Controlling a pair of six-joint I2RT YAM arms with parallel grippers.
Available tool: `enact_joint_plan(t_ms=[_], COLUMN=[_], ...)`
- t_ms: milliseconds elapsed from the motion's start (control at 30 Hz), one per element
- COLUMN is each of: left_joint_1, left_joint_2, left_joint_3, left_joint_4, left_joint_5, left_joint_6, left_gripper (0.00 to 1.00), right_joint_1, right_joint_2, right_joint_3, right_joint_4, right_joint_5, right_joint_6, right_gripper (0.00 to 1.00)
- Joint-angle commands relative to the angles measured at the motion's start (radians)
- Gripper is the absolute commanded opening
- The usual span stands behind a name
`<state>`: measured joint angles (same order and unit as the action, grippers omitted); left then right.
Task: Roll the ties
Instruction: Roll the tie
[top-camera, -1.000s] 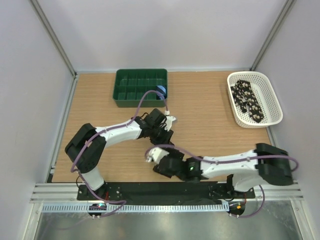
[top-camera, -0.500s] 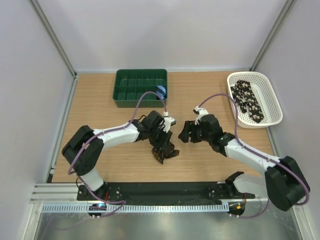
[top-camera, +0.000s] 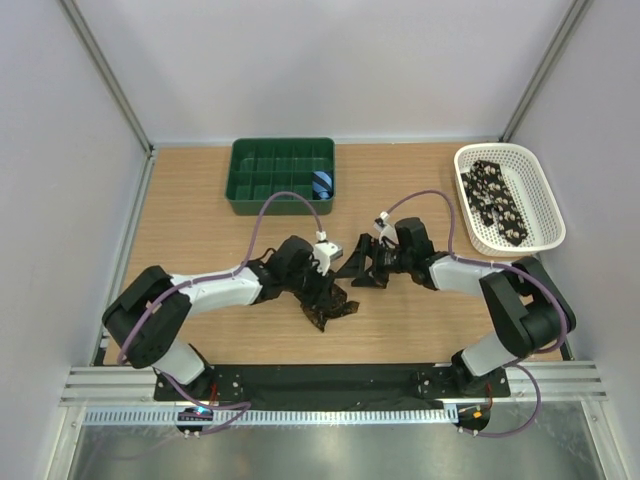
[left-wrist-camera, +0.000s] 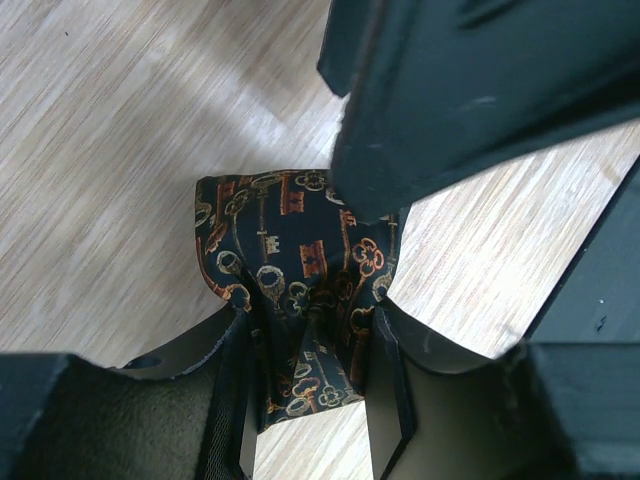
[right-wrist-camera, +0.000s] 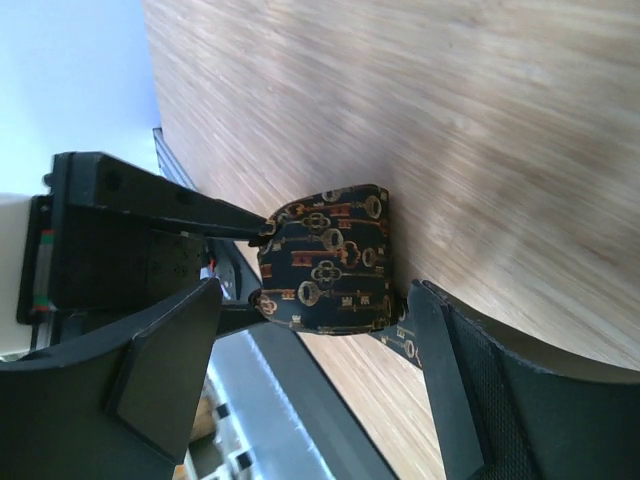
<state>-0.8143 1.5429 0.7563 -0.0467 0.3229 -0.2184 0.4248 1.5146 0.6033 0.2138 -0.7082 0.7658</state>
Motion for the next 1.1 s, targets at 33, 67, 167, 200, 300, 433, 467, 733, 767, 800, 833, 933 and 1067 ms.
enact_joint_plan(t_ms=[33, 67, 167, 200, 300, 433, 467, 733, 767, 800, 833, 933, 1067], left_joint_1=[-0.014, -0.016, -0.020, -0.023, -0.032, -0.040, -0.042, -0.069, -0.072, -0.077, -0.080, -0.091, -0.101], left_joint_2=[-0.023, -0.024, -0.024, -0.026, -0.033, -0.041, -0.040, -0.035, -0.029, -0.027, -0.024, -0.017, -0.003], left_joint_3=[-0.069, -0.075, -0.090, -0.094, -0.115, -0.133, -0.133, -0.153, -0.150, -0.150, -0.152, -0.147, -0.146], left_joint_4=[0.088, 0.096, 0.120, 0.134, 0.166, 0.186, 0.186, 0.217, 0.220, 0.222, 0.222, 0.225, 0.228], left_joint_5=[-0.041, -0.042, -0.039, -0.041, -0.042, -0.058, -0.059, -0.087, -0.087, -0.088, -0.096, -0.105, -0.101], left_joint_6=[0.045, 0.054, 0.070, 0.074, 0.088, 0.097, 0.099, 0.129, 0.132, 0.136, 0.139, 0.148, 0.162], left_gripper=[0.42, 0.42, 0.42, 0.42, 0.41, 0.42, 0.42, 0.42, 0.42, 0.42, 0.42, 0.43, 0.43], right_joint_1=[0.003, 0.015, 0.037, 0.048, 0.058, 0.066, 0.068, 0.121, 0.127, 0.132, 0.140, 0.161, 0.166], right_joint_2=[0.045, 0.050, 0.064, 0.067, 0.087, 0.098, 0.099, 0.130, 0.137, 0.144, 0.147, 0.167, 0.190], right_joint_3=[0.044, 0.068, 0.096, 0.104, 0.134, 0.159, 0.162, 0.182, 0.185, 0.188, 0.200, 0.216, 0.234], right_joint_4=[0.018, -0.017, -0.083, -0.090, -0.152, -0.240, -0.254, -0.333, -0.335, -0.337, -0.344, -0.361, -0.386], right_joint_5=[-0.074, -0.062, -0.059, -0.060, -0.051, -0.024, -0.019, 0.019, 0.027, 0.035, 0.041, 0.068, 0.095], right_joint_6=[0.057, 0.037, -0.014, -0.016, -0.046, -0.085, -0.094, -0.163, -0.163, -0.163, -0.169, -0.180, -0.209], right_gripper=[0.84, 0.83, 0.86, 0.87, 0.88, 0.86, 0.86, 0.86, 0.87, 0.87, 0.87, 0.82, 0.75])
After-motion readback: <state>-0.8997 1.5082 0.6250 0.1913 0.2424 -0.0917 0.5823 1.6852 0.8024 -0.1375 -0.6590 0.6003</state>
